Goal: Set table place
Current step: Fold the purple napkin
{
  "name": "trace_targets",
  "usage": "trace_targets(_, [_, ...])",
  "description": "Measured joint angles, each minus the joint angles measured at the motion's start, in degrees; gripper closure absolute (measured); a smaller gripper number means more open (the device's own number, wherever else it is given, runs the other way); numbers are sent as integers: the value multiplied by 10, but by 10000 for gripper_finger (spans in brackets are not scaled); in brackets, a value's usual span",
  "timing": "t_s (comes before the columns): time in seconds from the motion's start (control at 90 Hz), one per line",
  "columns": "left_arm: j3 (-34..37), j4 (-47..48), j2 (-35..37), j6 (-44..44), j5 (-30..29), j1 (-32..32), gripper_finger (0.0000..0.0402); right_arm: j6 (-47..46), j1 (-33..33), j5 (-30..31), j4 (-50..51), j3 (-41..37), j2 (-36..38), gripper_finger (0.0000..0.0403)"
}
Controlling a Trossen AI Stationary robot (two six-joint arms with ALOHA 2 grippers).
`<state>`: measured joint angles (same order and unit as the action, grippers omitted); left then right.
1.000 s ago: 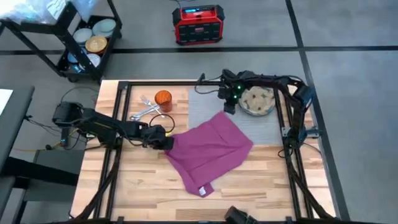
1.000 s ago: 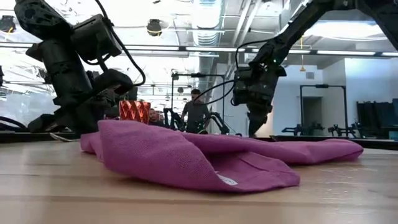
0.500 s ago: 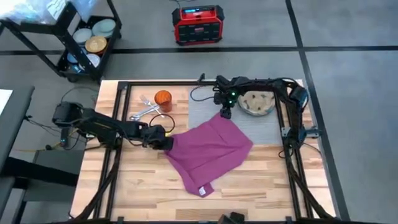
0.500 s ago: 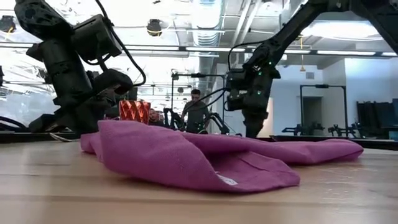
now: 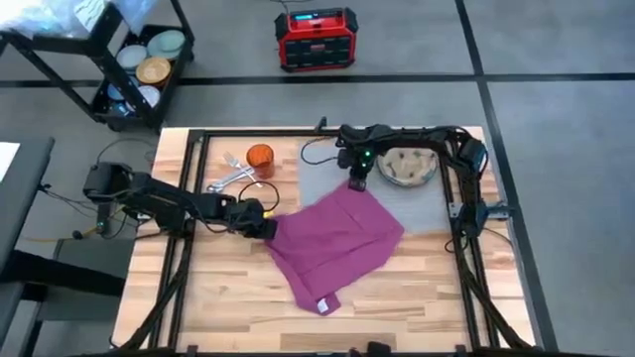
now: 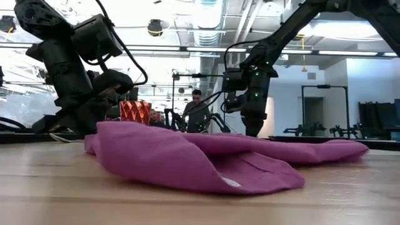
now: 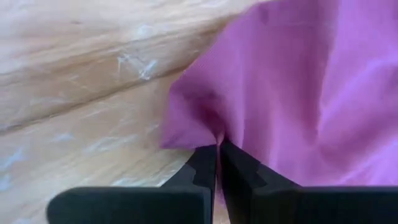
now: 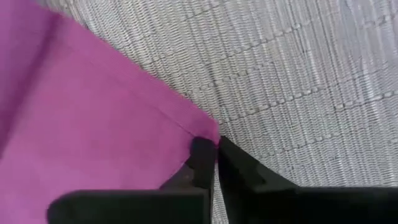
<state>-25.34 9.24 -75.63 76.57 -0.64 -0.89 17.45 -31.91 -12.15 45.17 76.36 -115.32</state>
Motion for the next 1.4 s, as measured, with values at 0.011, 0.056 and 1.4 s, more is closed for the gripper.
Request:
trace_targets(0.011, [0,0,1,-1,0,0,401,0,-1,-3,6,1,2,401])
trace_targets(0.056, [0,1,6,-5,-5,0,401,-1,-4,-12,26,3,13,402])
trace_targets(1.4, [-306,429,232,-255,-167,35,401,-166,-19,-41,67,41,409,403])
